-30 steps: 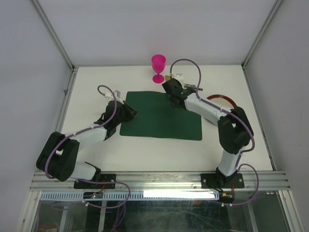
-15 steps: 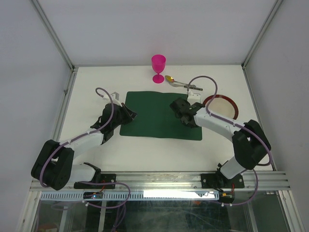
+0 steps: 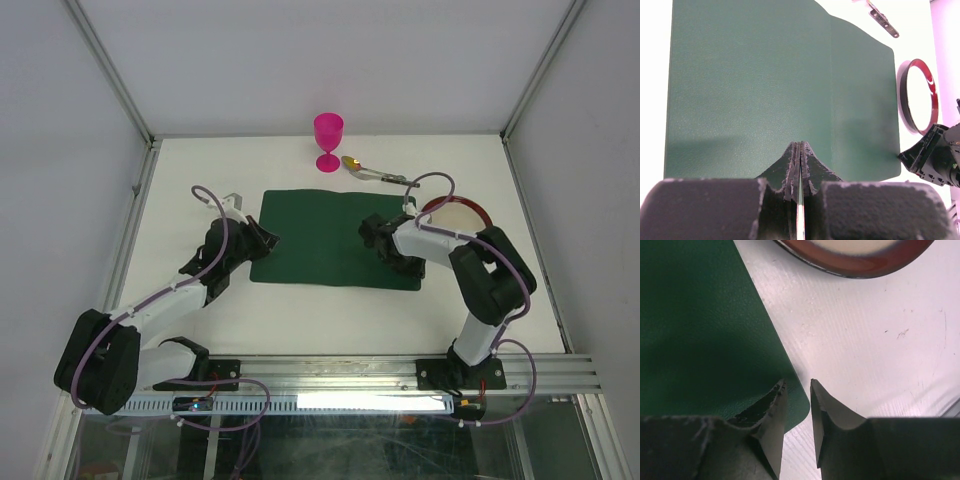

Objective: Set the dinner table for one person
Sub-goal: Move the napkin to the center of the board.

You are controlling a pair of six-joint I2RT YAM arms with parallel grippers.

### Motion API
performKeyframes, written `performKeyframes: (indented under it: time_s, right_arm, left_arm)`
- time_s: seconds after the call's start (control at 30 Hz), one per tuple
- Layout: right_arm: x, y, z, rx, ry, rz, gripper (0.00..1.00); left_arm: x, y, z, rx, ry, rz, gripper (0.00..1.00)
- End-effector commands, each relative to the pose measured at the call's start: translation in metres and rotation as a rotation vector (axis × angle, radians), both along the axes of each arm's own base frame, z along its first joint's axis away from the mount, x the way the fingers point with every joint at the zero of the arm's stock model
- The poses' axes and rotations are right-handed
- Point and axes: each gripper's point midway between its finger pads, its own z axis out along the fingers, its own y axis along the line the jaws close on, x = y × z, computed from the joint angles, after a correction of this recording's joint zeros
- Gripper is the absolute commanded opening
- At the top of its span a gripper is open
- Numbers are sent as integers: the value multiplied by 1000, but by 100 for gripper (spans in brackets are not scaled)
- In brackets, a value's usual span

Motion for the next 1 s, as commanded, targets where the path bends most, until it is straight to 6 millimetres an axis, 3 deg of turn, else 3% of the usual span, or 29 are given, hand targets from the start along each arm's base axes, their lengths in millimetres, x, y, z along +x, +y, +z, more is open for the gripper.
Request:
performKeyframes:
  time_s: [0.0,0.53,0.97]
  right_arm:
    - [-2,-19,0,-26,-37,-88,29]
    - [15,9,-29,97,2,-46,29]
    - [41,34,-23,116,-37,-6,29]
  left_arm:
    - [3,8,11,13,-51,20,0]
    - [4,10,3,20,-35,37,0]
    - [7,14,-7,46,-21,57,0]
